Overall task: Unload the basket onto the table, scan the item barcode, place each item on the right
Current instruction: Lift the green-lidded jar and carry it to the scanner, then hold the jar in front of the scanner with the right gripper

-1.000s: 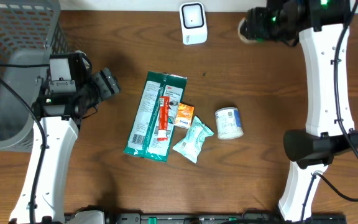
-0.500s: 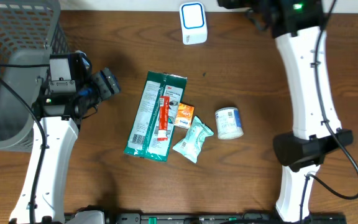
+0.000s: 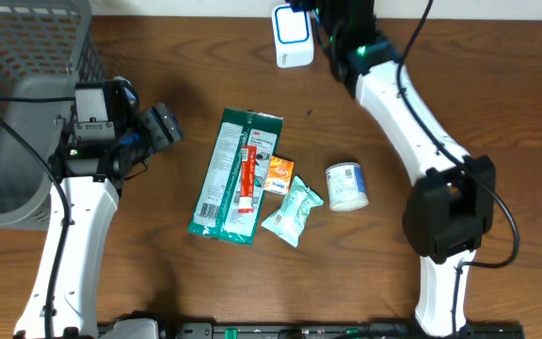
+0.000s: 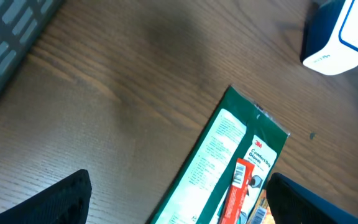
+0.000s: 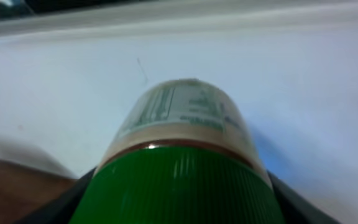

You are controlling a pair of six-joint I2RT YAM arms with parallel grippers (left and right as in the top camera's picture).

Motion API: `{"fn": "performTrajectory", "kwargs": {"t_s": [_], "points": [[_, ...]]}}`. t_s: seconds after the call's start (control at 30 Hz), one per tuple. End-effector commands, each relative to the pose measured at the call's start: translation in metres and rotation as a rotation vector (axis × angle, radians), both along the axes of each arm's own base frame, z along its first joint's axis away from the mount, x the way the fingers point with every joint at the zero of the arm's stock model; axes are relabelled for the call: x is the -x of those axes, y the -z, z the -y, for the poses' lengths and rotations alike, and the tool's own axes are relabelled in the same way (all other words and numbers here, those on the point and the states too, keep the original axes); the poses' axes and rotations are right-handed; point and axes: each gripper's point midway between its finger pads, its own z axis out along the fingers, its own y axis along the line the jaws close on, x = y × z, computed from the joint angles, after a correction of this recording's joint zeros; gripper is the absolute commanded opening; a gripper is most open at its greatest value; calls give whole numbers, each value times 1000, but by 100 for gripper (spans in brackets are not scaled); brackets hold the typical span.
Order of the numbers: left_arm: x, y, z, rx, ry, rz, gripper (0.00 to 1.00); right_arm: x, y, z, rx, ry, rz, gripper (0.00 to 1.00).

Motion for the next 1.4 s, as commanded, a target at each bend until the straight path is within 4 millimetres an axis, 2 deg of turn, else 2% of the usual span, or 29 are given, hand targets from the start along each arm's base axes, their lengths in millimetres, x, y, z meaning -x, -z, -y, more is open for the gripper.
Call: {"fn": "performTrajectory", "kwargs": {"t_s": [0.0, 0.1, 0.13, 0.27, 0.53, 0.6, 0.8, 0.97, 1.37], "points": [[-4, -10, -3, -17, 0, 28, 88, 0, 9, 7, -5, 25, 79, 1], [-4, -10, -3, -17, 0, 28, 88, -6, 33, 10, -17, 44, 109, 1], [-4, -10, -3, -17, 0, 28, 88, -12, 51, 9, -12, 47, 97, 1], [-4, -10, -3, -17, 0, 28, 88, -24, 92, 5, -10, 48, 91, 1], [-4, -10, -3, -17, 0, 28, 88, -35, 149, 2, -14, 48, 71, 1], [-4, -10, -3, -17, 0, 28, 88, -36, 158, 2, -11, 48, 63, 1], [-4, -10, -3, -17, 0, 28, 88, -38, 168, 2, -33, 50, 69, 1], [-4, -10, -3, -17, 0, 28, 88, -41, 175, 11, -108, 67, 44, 1], [-4, -10, -3, -17, 0, 28, 88, -45, 164, 22, -185, 82, 77, 1]]}}
